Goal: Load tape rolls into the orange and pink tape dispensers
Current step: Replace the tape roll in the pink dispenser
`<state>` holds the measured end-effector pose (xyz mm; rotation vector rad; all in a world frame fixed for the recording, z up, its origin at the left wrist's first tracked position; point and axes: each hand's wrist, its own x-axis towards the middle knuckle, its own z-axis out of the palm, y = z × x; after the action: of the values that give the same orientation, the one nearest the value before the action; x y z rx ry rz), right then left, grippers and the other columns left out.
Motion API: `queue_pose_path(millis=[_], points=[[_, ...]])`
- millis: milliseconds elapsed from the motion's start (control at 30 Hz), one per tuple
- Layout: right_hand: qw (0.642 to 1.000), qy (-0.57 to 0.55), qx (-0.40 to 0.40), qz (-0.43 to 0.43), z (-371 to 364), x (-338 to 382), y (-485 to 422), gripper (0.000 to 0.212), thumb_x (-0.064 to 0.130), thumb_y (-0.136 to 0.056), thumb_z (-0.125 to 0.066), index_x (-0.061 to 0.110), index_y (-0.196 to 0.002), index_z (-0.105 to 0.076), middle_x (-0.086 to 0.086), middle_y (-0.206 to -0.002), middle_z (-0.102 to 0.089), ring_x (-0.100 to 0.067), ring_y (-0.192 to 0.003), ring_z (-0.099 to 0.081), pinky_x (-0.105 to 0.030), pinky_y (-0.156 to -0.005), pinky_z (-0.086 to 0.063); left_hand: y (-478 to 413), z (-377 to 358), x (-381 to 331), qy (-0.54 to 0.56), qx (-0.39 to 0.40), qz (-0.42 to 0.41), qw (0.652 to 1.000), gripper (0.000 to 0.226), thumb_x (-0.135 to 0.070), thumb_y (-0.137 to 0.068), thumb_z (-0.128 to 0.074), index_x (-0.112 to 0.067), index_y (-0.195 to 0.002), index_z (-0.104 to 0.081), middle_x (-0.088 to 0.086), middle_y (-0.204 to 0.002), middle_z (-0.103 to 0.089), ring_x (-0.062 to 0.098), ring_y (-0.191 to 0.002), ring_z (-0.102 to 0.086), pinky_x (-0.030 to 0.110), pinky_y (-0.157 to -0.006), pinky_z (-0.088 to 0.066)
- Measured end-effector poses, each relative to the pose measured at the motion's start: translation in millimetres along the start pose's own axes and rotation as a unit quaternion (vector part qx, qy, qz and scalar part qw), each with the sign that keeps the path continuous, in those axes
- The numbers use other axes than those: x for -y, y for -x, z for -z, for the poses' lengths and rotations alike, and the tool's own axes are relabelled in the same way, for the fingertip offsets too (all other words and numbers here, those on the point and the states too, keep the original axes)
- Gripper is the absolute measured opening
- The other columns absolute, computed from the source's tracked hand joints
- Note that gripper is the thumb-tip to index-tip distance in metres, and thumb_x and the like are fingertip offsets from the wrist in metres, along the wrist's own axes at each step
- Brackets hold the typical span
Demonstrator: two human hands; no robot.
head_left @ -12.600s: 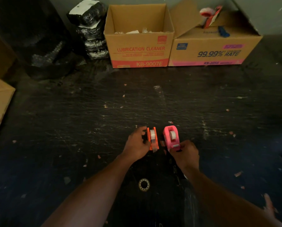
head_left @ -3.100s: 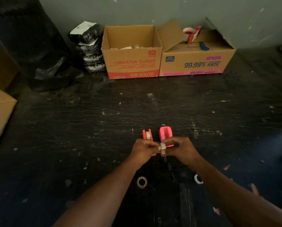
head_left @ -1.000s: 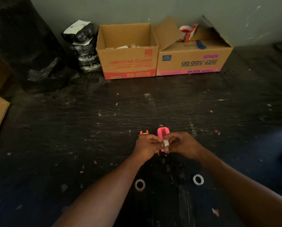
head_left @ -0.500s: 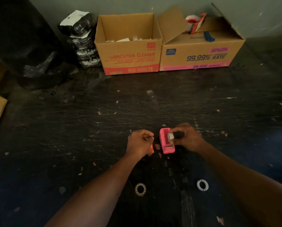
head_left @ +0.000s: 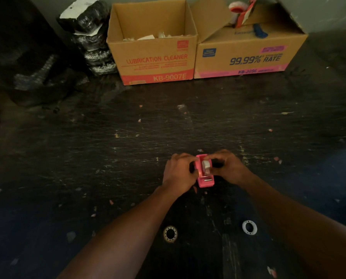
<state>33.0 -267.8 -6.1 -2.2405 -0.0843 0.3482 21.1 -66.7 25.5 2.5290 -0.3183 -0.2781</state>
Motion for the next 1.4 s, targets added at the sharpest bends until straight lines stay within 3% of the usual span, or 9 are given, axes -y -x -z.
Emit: queue_pose_path(millis=[100, 267, 567, 733, 967, 1033, 1167, 1267, 1400], points=[[1.0, 0.006, 0.011, -0.014, -0.8, -2.5, -0.6, 0.047, 0.004, -0.073, -0.088, 0.017, -0.117, -0.076, 0.016, -0.098, -0.058, -0.013, -0.103, -0.058, -0.024, -0.092, -0.046, -2.8, -0.9, 3.5, -0.046, 0.008, -0.008, 0.999, 0.035, -0.031, -0.087, -0.073, -0.031, -0.122, -0.069, -0.006, -0.13, -0.063, 0.018, -0.122, -0.051, 0.033, -0.1, -0.042], [0.999, -0.013, 0.029, -0.04, -1.7, -3.1, -3.1, 0.047, 0.008, -0.076, -0.086, 0.021, -0.12, -0.074, 0.008, -0.106, -0.058, -0.012, -0.103, -0.057, -0.023, -0.093, -0.043, -9.8, -3.9, 9.2, -0.099, 0.046, -0.025, 0.994, 0.059, -0.046, -0.083, -0.075, -0.036, -0.139, -0.057, -0.004, -0.146, -0.052, 0.022, -0.133, -0.042, 0.039, -0.104, -0.038], [0.998, -0.024, 0.015, -0.055, -6.0, -5.3, -8.3, 0.049, 0.005, -0.073, -0.088, 0.022, -0.116, -0.075, 0.0, -0.112, -0.06, -0.016, -0.104, -0.062, -0.033, -0.1, -0.05, -16.3, -11.1, 12.4, -0.083, 0.022, -0.035, 0.996, 0.046, -0.041, -0.086, -0.073, -0.037, -0.131, -0.064, -0.008, -0.13, -0.066, 0.018, -0.126, -0.052, 0.039, -0.104, -0.034], [0.999, -0.01, 0.019, -0.045, -8.4, -5.9, -7.3, 0.049, 0.005, -0.073, -0.088, 0.019, -0.119, -0.075, 0.016, -0.098, -0.055, -0.017, -0.104, -0.06, -0.034, -0.099, -0.049, -17.5, -13.5, 14.5, -0.081, 0.006, -0.042, 0.996, 0.04, -0.038, -0.087, -0.074, -0.035, -0.126, -0.067, -0.006, -0.124, -0.07, 0.018, -0.124, -0.055, 0.039, -0.105, -0.035], [0.995, -0.068, 0.023, -0.067, -8.7, -6.7, -11.7, 0.048, 0.004, -0.07, -0.09, 0.028, -0.109, -0.074, -0.006, -0.119, -0.066, -0.02, -0.106, -0.069, -0.039, -0.098, -0.057, -18.2, -15.2, 16.6, -0.076, 0.0, -0.047, 0.996, 0.037, -0.037, -0.087, -0.072, -0.035, -0.123, -0.069, -0.008, -0.118, -0.072, 0.016, -0.12, -0.058, 0.039, -0.105, -0.037], [0.995, -0.07, 0.024, -0.066, -9.6, -8.0, -12.6, 0.047, 0.004, -0.068, -0.091, 0.03, -0.103, -0.073, -0.007, -0.119, -0.066, -0.02, -0.105, -0.07, -0.041, -0.098, -0.058, -18.0, -14.8, 16.6, -0.077, 0.002, -0.049, 0.996, 0.037, -0.036, -0.087, -0.072, -0.034, -0.124, -0.069, -0.007, -0.119, -0.072, 0.016, -0.12, -0.058, 0.04, -0.106, -0.037], [0.994, -0.064, 0.032, -0.077, -9.4, -9.9, -13.3, 0.045, 0.003, -0.069, -0.09, 0.021, -0.107, -0.075, -0.007, -0.122, -0.065, -0.02, -0.108, -0.068, -0.032, -0.095, -0.055, -18.3, -13.0, 15.6, -0.08, 0.012, -0.048, 0.996, 0.039, -0.03, -0.088, -0.071, -0.031, -0.127, -0.068, -0.004, -0.124, -0.07, 0.019, -0.124, -0.056, 0.04, -0.107, -0.036], [0.993, -0.074, 0.037, -0.083, -10.3, -11.8, -13.8, 0.046, 0.005, -0.071, -0.09, 0.025, -0.109, -0.075, -0.005, -0.122, -0.068, -0.02, -0.109, -0.069, -0.041, -0.099, -0.057, -19.1, -11.6, 14.0, -0.081, 0.017, -0.05, 0.995, 0.039, -0.03, -0.088, -0.071, -0.03, -0.127, -0.068, -0.004, -0.126, -0.069, 0.019, -0.126, -0.055, 0.04, -0.107, -0.036], [0.988, -0.128, 0.018, -0.082, -10.7, -8.4, -9.3, 0.043, 0.0, -0.074, -0.086, 0.02, -0.11, -0.074, -0.007, -0.114, -0.074, -0.022, -0.107, -0.072, -0.044, -0.099, -0.057, -16.3, -11.5, 11.9, -0.073, 0.024, -0.076, 0.994, 0.048, -0.028, -0.089, -0.069, -0.028, -0.136, -0.061, -0.001, -0.139, -0.061, 0.02, -0.133, -0.049, 0.04, -0.111, -0.035]])
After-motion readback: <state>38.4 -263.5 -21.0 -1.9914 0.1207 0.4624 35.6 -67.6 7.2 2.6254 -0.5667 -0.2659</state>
